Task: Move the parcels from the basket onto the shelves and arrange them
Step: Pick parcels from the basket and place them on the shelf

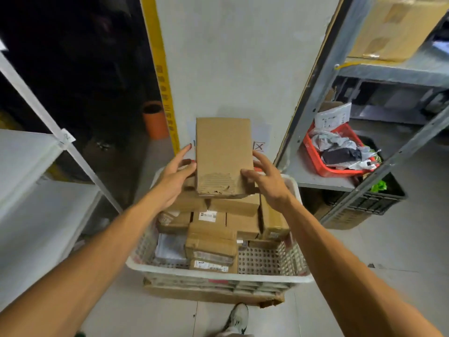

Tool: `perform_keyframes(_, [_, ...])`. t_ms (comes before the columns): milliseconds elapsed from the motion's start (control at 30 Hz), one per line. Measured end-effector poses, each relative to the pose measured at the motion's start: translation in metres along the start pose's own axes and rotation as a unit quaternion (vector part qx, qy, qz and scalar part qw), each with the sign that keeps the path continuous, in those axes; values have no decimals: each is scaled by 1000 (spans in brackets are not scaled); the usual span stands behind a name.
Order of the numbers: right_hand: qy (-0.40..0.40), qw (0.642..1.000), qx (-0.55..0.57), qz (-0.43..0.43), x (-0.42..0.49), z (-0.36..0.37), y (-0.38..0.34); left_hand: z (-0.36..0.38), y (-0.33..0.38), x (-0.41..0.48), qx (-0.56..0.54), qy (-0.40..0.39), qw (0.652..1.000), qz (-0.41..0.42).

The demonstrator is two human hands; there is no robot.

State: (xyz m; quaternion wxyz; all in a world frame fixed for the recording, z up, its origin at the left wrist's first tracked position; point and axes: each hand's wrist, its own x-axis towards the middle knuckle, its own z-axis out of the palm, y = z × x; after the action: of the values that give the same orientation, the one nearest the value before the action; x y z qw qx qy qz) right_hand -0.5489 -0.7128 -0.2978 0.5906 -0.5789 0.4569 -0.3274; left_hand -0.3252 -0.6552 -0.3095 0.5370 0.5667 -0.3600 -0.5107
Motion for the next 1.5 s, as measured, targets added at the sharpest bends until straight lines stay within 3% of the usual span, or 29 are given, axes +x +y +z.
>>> perform_keyframes(167, [-74,997,34,-16,3,41,-17,-42,10,-23,-74,-7,993,-91])
perform_keyframes(333, [-116,990,-75,-6,27,86,-17,-82,11,-30,10,72,997,-22])
perform_keyframes(567, [-261,964,-41,3,64,155,-37,-131,22,-44,62,158,985,3])
perform_keyframes(700, [-305,952,22,30,81,192,-37,-156,28,-65,-46,255,966,-2])
perform_keyframes(867, [-357,927,92,72,79,252,-49,-188,26,-99,-113,263,956,-60])
perform_keyframes(1000, [-441,885,109,106,72,293,-52,-216,25,-135,-128,275,952,-46])
perform_keyframes(1200, [-451,884,100,65,61,328,-43,-261,21,-189,-66,347,935,-5])
perform_keyframes(1400, [-410,910,-42,-54,37,367,-48,-287,19,-219,-57,392,918,10])
perform_keyframes(1500, [-399,914,-70,-35,26,381,-51,-293,17,-228,-29,417,908,23])
